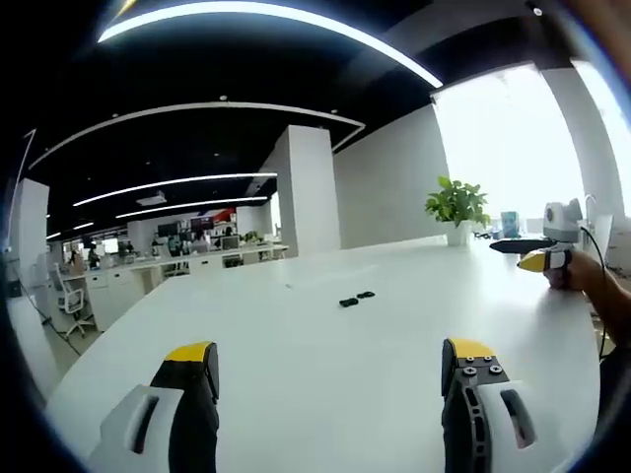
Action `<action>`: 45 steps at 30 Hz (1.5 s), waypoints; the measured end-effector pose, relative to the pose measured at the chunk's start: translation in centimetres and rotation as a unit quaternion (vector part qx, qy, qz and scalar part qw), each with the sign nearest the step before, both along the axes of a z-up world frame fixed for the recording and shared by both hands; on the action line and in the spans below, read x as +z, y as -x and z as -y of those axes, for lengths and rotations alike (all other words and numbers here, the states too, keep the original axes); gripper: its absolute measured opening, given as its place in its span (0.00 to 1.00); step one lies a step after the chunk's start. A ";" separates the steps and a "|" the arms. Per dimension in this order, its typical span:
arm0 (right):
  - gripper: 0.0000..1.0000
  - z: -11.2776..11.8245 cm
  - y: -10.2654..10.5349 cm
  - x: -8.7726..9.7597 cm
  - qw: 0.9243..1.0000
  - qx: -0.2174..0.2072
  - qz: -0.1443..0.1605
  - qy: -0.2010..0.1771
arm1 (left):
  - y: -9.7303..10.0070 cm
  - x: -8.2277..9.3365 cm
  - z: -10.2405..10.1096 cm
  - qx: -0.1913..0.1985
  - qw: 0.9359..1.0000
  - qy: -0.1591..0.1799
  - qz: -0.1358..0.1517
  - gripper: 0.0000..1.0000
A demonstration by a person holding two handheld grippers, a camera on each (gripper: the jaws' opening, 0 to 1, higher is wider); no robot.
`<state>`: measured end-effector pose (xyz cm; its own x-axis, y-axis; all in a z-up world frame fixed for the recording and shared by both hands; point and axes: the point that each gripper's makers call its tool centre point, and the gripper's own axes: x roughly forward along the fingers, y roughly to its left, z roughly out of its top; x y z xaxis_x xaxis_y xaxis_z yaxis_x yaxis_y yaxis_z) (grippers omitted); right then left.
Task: Snap the two parts of the plastic buckle together until the buckle closes and remains connected.
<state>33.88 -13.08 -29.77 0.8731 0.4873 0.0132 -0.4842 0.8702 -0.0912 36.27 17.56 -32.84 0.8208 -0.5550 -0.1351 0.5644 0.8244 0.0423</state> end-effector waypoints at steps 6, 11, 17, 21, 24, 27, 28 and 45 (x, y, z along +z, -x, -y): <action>0.96 -0.3 -0.1 0.1 1.000 0.005 -0.011 0.003 | 0.2 1.1 -0.4 0.001 1.000 -0.011 0.003 0.98; 0.95 -0.3 -0.2 1.0 1.000 0.001 -0.007 0.001 | 0.5 3.4 -1.0 -0.004 1.000 0.012 0.012 0.97; 0.95 -0.2 0.2 0.8 1.000 -0.005 -0.013 -0.010 | 0.7 1.8 -0.4 -0.014 1.000 0.014 -0.006 0.97; 0.95 0.7 -0.2 0.9 1.000 -0.004 -0.013 -0.013 | 0.8 1.4 -0.2 -0.014 1.000 0.011 -0.010 0.96; 0.95 0.6 0.1 0.8 1.000 -0.003 -0.017 -0.015 | 0.8 1.4 -0.2 -0.011 1.000 0.012 -0.009 0.97; 0.95 0.3 0.5 0.7 1.000 -0.003 -0.018 -0.013 | 0.7 1.4 -0.7 -0.003 1.000 0.017 -0.012 0.97; 0.95 0.2 0.6 0.6 1.000 -0.002 -0.020 -0.013 | 0.7 1.5 -0.8 -0.002 1.000 0.019 -0.012 0.97; 0.91 -0.2 1.3 0.3 1.000 -0.002 -0.024 -0.012 | 1.2 1.4 -0.2 -0.014 0.999 0.023 -0.019 0.90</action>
<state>32.57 -12.84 -29.46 0.8746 0.4845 -0.0169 -0.4847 0.8734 -0.0468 35.11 17.80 -31.43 0.7995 -0.5841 -0.1403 0.5878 0.8088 -0.0177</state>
